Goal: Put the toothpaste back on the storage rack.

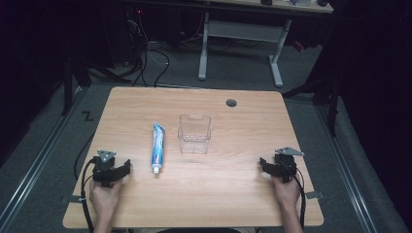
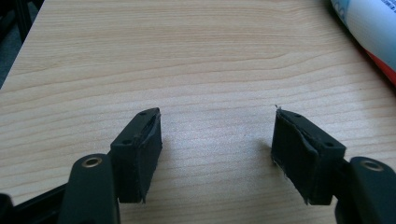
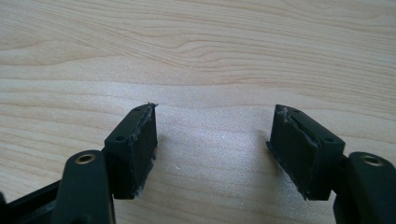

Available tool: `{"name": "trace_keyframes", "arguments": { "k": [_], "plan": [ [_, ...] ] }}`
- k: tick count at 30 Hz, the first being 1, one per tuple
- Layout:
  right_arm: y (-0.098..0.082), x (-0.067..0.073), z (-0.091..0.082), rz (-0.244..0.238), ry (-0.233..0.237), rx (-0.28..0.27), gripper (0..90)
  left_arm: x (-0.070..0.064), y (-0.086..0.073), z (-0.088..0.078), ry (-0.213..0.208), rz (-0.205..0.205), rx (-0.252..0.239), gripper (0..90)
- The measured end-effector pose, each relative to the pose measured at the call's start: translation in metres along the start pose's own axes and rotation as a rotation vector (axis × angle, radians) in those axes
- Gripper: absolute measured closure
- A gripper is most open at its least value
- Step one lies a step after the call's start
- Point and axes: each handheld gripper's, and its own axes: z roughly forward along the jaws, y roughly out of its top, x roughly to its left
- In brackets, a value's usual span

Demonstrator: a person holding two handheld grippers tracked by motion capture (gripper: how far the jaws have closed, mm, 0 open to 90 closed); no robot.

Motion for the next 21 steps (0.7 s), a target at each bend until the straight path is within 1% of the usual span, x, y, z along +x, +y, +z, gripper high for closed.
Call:
{"name": "trace_keyframes", "arguments": {
  "k": [4, 7, 10, 11, 13, 15, 18, 21],
  "plan": [
    [0.0000, 0.0000, 0.0000, 0.000, 0.000, 0.000, 32.1, 0.0002, 0.0001, 0.0001, -0.004, -0.001, 0.001, 33.4],
    [0.0000, 0.0000, 0.0001, 0.000, 0.001, -0.001, 32.1, 0.0020, 0.0007, 0.0005, -0.019, -0.005, 0.000, 32.1],
    [0.0000, 0.0000, 0.0001, 0.000, 0.001, -0.001, 32.1, 0.0043, 0.0015, 0.0016, -0.035, -0.026, -0.009, 31.4],
    [0.0000, 0.0000, 0.0000, 0.000, 0.001, -0.001, 32.1, 0.0049, 0.0018, 0.0019, -0.039, -0.024, -0.008, 31.1],
    [0.0000, 0.0000, 0.0000, 0.000, 0.001, -0.001, 32.1, 0.0054, 0.0030, 0.0023, -0.044, -0.006, 0.003, 30.6],
    [0.0000, 0.0000, 0.0000, 0.000, 0.001, -0.001, 32.0, 0.0046, 0.0049, 0.0026, -0.038, 0.013, 0.020, 30.6],
    [0.0000, 0.0000, 0.0000, 0.000, 0.001, -0.001, 32.0, 0.0050, 0.0049, 0.0020, -0.040, 0.013, 0.022, 31.4],
    [0.0000, 0.0000, 0.0000, 0.000, 0.001, -0.001, 32.0, 0.0061, 0.0048, 0.0008, -0.049, -0.003, 0.022, 32.1]
  ]
}}
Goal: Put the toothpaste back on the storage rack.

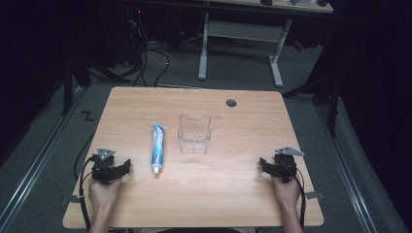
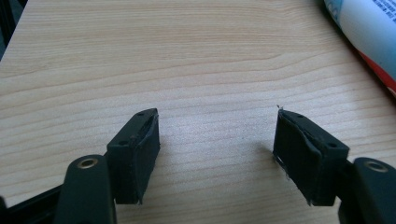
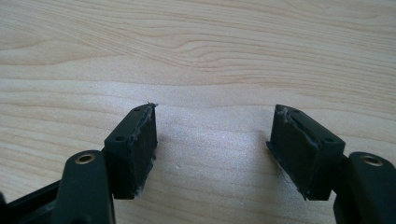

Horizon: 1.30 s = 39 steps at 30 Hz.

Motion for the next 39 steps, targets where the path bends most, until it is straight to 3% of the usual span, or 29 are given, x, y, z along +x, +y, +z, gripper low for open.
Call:
{"name": "trace_keyframes", "arguments": {
  "k": [3, 8, 14, 31, 39],
  "plan": [
    [0.000, 0.000, 0.000, 0.000, 0.001, 0.000, 32.0, 0.000, 0.000, -0.002, -0.015, -0.010, 0.007, 32.5],
    [0.000, 0.000, 0.000, 0.000, 0.001, 0.000, 32.0, -0.005, -0.001, -0.005, -0.026, 0.024, 0.008, 33.3],
    [0.000, 0.000, 0.000, 0.000, 0.000, 0.000, 32.0, -0.011, -0.002, -0.010, -0.052, 0.037, 0.003, 33.7],
    [0.000, 0.000, 0.000, -0.001, 0.000, 0.001, 32.0, -0.034, 0.003, -0.024, -0.162, 0.066, -0.034, 36.3],
    [0.000, 0.000, 0.000, -0.001, 0.001, 0.001, 32.0, -0.047, 0.010, -0.032, -0.179, 0.084, -0.051, 36.8]
  ]
}}
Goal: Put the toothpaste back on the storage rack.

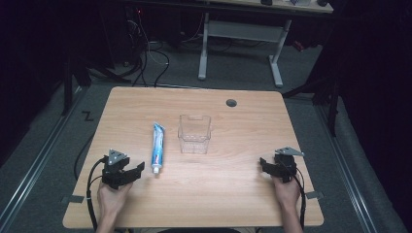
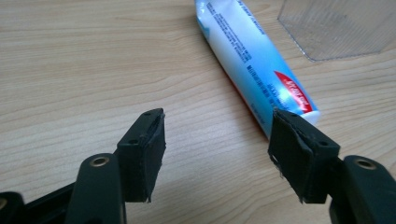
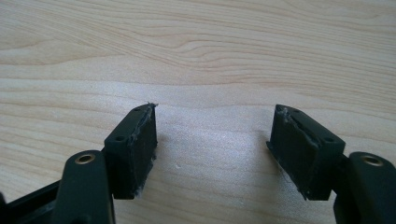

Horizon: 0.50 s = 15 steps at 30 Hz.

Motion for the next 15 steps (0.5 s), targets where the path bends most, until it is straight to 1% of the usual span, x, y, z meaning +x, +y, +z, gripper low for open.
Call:
{"name": "trace_keyframes", "arguments": {
  "k": [2, 3, 7, 10, 15],
  "plan": [
    [0.000, 0.000, 0.000, 0.000, 0.000, 0.000, 32.0, -0.002, 0.001, 0.000, -0.003, 0.002, 0.001, 36.3],
    [0.000, 0.000, 0.000, 0.000, 0.000, 0.000, 32.0, -0.004, 0.002, 0.000, -0.012, 0.006, 0.003, 36.0],
    [0.000, 0.000, 0.000, -0.001, 0.000, 0.000, 32.0, -0.010, 0.006, -0.001, -0.026, 0.024, 0.006, 34.1],
    [0.000, 0.000, 0.000, 0.000, 0.000, 0.000, 32.0, -0.013, 0.008, -0.001, -0.032, 0.034, 0.007, 32.0],
    [0.000, 0.000, 0.000, 0.000, 0.000, 0.000, 32.0, -0.017, 0.013, -0.002, -0.038, 0.051, 0.014, 30.9]
  ]
}}
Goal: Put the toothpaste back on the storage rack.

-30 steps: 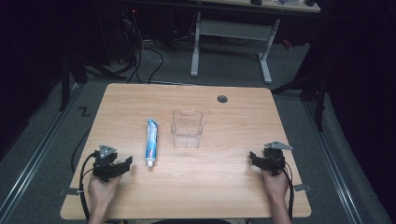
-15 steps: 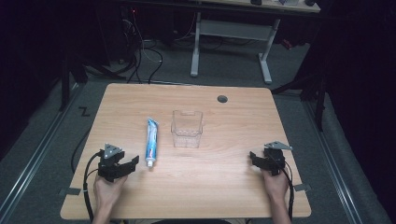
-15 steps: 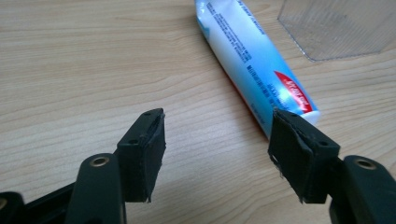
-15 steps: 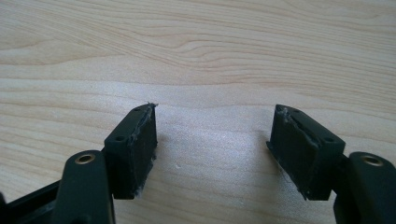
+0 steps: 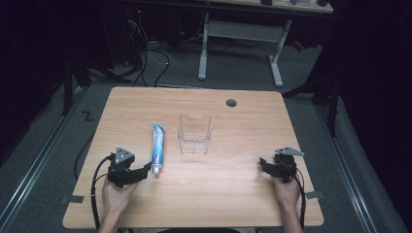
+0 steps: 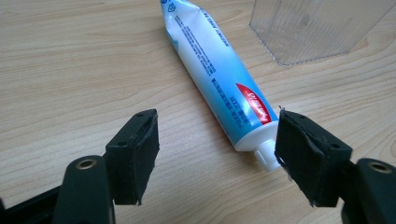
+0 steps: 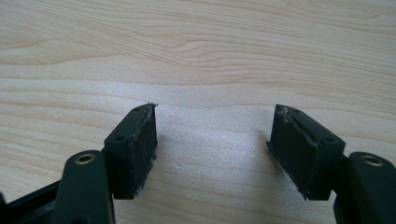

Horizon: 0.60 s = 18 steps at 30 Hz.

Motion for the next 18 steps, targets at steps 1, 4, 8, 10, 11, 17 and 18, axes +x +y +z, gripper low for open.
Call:
{"name": "trace_keyframes", "arguments": {
  "k": [1, 4, 8, 10, 11, 17, 18],
  "plan": [
    [0.000, 0.000, 0.000, 0.000, 0.000, 0.000, 32.0, 0.000, 0.001, 0.000, 0.000, 0.002, 0.004, 30.9],
    [0.000, 0.000, 0.000, 0.000, 0.000, 0.000, 32.0, -0.002, 0.003, 0.001, 0.001, 0.006, 0.009, 30.7],
    [0.000, 0.000, 0.000, 0.000, 0.000, 0.000, 32.0, -0.004, 0.006, 0.002, -0.005, 0.010, 0.009, 30.7],
    [0.000, 0.000, 0.000, 0.000, 0.000, 0.000, 32.0, -0.005, 0.008, 0.002, -0.006, 0.010, 0.008, 30.7],
    [0.000, 0.000, 0.000, 0.000, 0.000, 0.000, 32.0, -0.006, 0.009, 0.002, -0.006, 0.012, 0.008, 30.7],
    [0.000, 0.000, 0.000, 0.000, 0.000, 0.000, 32.0, -0.009, 0.018, 0.003, 0.002, 0.019, -0.004, 31.8],
    [0.000, 0.000, 0.000, 0.000, 0.000, 0.000, 32.0, -0.009, 0.020, 0.004, 0.002, 0.023, -0.003, 32.1]
  ]
}}
